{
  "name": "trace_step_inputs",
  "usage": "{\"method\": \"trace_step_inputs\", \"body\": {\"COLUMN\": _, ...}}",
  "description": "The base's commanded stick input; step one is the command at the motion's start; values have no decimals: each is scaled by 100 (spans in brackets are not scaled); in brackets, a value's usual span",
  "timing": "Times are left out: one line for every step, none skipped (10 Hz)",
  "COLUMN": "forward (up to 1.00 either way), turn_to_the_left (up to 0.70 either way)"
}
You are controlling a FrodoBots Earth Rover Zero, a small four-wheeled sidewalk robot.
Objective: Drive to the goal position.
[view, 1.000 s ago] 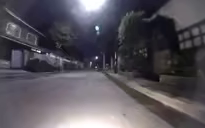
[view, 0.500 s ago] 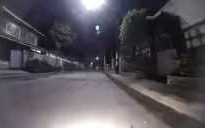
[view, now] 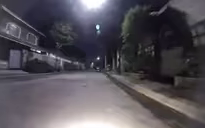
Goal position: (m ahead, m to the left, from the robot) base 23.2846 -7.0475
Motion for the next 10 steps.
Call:
{"method": "trace_step_inputs", "body": {"forward": 50, "turn_to_the_left": 0}}
{"method": "trace_step_inputs", "body": {"forward": 50, "turn_to_the_left": 0}}
{"method": "trace_step_inputs", "body": {"forward": 50, "turn_to_the_left": 0}}
{"method": "trace_step_inputs", "body": {"forward": 50, "turn_to_the_left": 0}}
{"method": "trace_step_inputs", "body": {"forward": 50, "turn_to_the_left": 0}}
{"method": "trace_step_inputs", "body": {"forward": 50, "turn_to_the_left": 0}}
{"method": "trace_step_inputs", "body": {"forward": 50, "turn_to_the_left": 0}}
{"method": "trace_step_inputs", "body": {"forward": 50, "turn_to_the_left": 0}}
{"method": "trace_step_inputs", "body": {"forward": 50, "turn_to_the_left": 0}}
{"method": "trace_step_inputs", "body": {"forward": 50, "turn_to_the_left": 0}}
